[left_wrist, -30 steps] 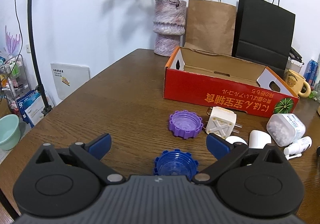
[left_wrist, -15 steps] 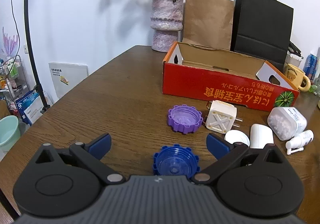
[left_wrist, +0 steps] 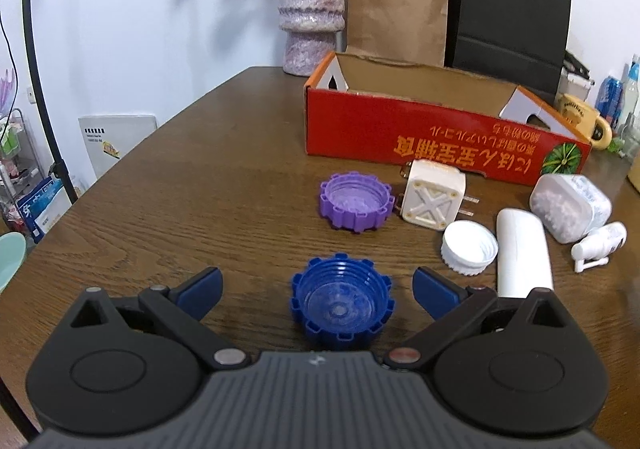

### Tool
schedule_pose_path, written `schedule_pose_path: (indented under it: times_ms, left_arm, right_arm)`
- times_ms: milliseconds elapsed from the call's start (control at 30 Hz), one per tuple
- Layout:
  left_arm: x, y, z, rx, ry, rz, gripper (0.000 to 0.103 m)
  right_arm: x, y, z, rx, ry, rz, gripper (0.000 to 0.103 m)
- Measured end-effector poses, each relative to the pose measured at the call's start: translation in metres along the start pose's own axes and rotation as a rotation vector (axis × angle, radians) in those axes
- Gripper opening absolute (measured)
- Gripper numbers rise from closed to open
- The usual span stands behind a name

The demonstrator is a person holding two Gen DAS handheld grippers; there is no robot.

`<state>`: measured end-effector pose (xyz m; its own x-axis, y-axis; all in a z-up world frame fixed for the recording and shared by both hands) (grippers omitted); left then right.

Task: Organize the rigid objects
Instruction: 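Grasp the white ridged cap with the right gripper while the left gripper grasps the blue ridged cap, then carry the white cap with the right gripper while the left gripper carries the blue cap over the box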

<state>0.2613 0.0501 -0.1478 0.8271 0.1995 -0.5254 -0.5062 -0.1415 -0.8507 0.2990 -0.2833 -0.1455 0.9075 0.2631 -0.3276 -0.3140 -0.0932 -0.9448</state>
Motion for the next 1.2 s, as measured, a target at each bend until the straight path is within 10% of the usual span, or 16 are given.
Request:
schedule_pose_path:
  times_ms: [200, 400, 1200]
  left_arm:
    - [0.003, 0.005, -0.008, 0.053, -0.016, 0.005, 0.093]
    - [0.002, 0.007, -0.010, 0.055, 0.017, -0.005, 0.054]
    - [-0.016, -0.007, -0.011, 0.051, 0.016, -0.082, 0.054]
  right_arm:
    - [0.000, 0.000, 0.003, 0.009, 0.003, 0.006, 0.039]
    - [0.000, 0.001, 0.002, 0.015, 0.011, 0.005, 0.039]
    - [-0.007, -0.004, 0.016, 0.032, 0.001, -0.031, 0.039]
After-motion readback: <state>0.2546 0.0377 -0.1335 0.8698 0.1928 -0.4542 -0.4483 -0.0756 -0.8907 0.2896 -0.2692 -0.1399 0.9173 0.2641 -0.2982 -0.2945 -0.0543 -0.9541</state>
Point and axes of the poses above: each gripper's, at about its wrist camera, not at the fingertips, and x roughly the way its jaws point, z to its left, y to its underside, the point moved 5 cm from there along x, roughly the way its jaws point, and after that the axes turned 7 degrees about -z, right-handed, at the moved point
